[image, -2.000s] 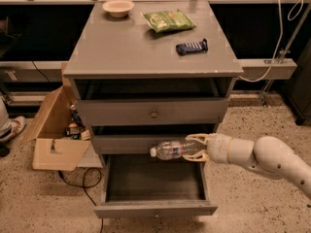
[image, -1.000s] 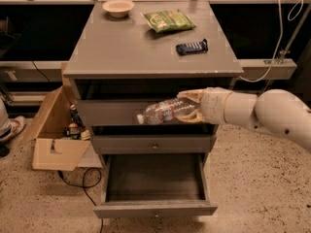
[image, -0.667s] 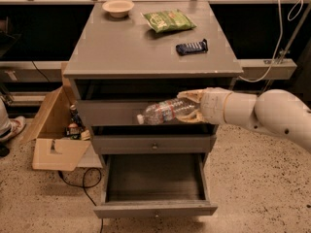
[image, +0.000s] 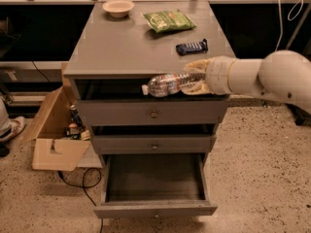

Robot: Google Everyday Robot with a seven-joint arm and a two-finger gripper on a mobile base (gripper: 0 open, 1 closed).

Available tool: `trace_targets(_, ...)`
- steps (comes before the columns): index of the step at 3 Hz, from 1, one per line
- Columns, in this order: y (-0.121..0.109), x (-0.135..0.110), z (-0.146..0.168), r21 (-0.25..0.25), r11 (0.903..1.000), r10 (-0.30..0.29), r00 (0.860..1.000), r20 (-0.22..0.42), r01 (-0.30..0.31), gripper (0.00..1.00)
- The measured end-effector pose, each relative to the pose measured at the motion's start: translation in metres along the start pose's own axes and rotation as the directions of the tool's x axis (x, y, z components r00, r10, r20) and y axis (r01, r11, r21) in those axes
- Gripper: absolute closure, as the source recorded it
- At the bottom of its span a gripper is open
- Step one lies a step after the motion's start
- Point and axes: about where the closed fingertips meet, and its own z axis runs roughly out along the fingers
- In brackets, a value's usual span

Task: Pick water bottle from bottom drawer and place on counter

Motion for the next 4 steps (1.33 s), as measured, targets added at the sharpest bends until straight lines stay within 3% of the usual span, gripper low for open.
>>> trace_targets(1,-0.047,0.001,-0.003,-0.021,0.9998,-0.001,0.998,-0.065,0.0,1.0)
trace_targets(2,-0.084,-0.024,0.027,-0.065,0.9978,-0.008,1.0,-0.02,0.007,1.0)
trace_targets(3,-0.085,-0.025,0.028,-0.066,0.9978,-0.004,1.0,-0.025,0.003,1.0)
trace_targets(4,-0.091,-0.03,0.044,-0.072,0.9964,0.039,0.996,-0.076,-0.044,1.0)
